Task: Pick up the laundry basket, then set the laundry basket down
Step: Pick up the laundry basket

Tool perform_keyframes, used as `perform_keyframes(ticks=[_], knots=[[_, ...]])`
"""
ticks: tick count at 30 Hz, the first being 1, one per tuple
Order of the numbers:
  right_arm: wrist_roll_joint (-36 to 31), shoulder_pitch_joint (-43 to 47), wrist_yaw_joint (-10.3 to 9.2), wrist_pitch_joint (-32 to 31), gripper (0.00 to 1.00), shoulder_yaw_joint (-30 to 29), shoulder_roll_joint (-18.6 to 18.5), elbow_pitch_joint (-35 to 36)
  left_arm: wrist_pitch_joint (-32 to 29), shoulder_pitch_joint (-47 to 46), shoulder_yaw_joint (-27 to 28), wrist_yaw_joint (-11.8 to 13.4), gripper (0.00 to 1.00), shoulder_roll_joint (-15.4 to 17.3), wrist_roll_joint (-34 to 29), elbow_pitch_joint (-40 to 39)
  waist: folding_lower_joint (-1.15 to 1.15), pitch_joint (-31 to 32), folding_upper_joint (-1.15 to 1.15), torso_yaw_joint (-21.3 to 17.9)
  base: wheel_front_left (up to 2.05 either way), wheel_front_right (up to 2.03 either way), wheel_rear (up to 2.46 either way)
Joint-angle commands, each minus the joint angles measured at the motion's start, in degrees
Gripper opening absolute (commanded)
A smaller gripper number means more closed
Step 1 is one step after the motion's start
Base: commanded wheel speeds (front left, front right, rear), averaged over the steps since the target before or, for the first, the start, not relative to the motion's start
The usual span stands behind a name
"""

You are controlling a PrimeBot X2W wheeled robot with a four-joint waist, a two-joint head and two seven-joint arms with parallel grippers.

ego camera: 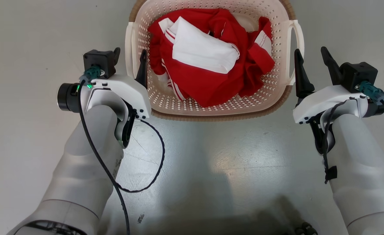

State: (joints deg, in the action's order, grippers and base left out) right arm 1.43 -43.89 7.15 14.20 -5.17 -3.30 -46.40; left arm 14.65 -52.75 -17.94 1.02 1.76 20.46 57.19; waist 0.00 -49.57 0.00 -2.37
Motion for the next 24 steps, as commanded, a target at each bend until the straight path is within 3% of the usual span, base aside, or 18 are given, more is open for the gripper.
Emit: perform_keyframes(ticks=[1,24], knots=[[-0.1,0.62,0.34,0.8,1.0,0.95,0.42,0.12,0.34,-0.06,0.59,0.52,1.0,1.13,-0.52,-0.08,0.0,-0.32,0.0,0.09,0.0,0.0,0.0],[5.92,-6.97,0.34,0.8,1.0,3.43,0.42,-13.07,-0.16,-6.21,-6.29,0.58,1.0,1.12,5.98,6.98,0.0,-2.01,0.0,0.94,0.0,0.0,0.0]])
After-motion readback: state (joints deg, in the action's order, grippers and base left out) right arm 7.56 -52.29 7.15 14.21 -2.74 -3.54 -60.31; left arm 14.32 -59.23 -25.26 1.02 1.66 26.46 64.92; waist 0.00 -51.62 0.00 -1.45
